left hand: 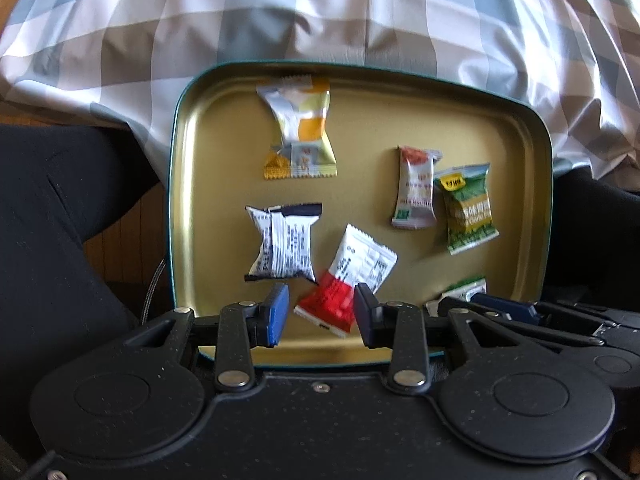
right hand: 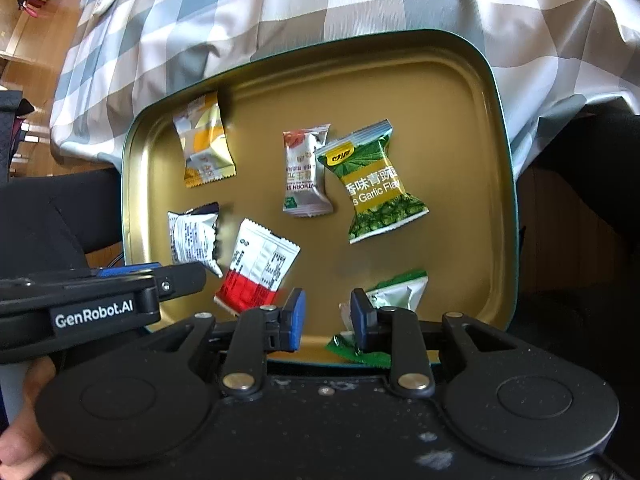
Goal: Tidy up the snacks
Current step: 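Open the left gripper to drop the yellow-and-white packet while the right gripper releases its packet, then move both open grippers back toward the remaining snack packets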
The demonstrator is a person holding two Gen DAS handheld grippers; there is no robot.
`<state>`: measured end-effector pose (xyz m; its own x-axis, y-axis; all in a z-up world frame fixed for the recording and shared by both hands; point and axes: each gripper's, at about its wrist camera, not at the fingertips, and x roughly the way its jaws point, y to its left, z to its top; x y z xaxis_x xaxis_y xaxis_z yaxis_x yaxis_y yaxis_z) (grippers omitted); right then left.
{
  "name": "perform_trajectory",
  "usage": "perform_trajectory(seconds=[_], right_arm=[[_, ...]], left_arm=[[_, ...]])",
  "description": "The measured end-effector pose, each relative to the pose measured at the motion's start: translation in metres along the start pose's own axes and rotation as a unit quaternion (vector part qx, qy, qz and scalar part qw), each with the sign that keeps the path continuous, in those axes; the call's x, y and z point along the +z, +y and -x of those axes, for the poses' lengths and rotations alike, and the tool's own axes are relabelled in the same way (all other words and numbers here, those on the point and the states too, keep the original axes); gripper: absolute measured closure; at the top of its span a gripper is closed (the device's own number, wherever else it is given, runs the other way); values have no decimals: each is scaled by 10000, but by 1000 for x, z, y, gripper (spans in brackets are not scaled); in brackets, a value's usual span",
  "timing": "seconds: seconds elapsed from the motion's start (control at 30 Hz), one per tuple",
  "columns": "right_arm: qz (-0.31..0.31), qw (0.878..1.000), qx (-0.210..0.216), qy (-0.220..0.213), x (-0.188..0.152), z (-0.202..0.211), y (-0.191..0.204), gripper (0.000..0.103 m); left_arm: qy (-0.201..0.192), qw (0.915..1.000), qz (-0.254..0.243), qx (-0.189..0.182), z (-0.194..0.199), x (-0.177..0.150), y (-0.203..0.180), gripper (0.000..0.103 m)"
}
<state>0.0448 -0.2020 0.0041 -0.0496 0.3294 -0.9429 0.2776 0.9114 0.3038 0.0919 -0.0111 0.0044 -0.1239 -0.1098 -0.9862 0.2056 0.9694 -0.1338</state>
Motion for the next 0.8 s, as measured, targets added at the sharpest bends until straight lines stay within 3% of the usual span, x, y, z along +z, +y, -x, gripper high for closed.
perform_trajectory(seconds=[0.43, 0.8], right_arm=[[856, 9944, -574, 245, 19, 20, 20, 69], [568, 9951, -801, -93, 77, 38, 5, 66]], left_arm=[[289, 9955, -726, 541, 13, 18, -21, 58], [95, 9965, -474, 675, 21, 68, -15, 58]])
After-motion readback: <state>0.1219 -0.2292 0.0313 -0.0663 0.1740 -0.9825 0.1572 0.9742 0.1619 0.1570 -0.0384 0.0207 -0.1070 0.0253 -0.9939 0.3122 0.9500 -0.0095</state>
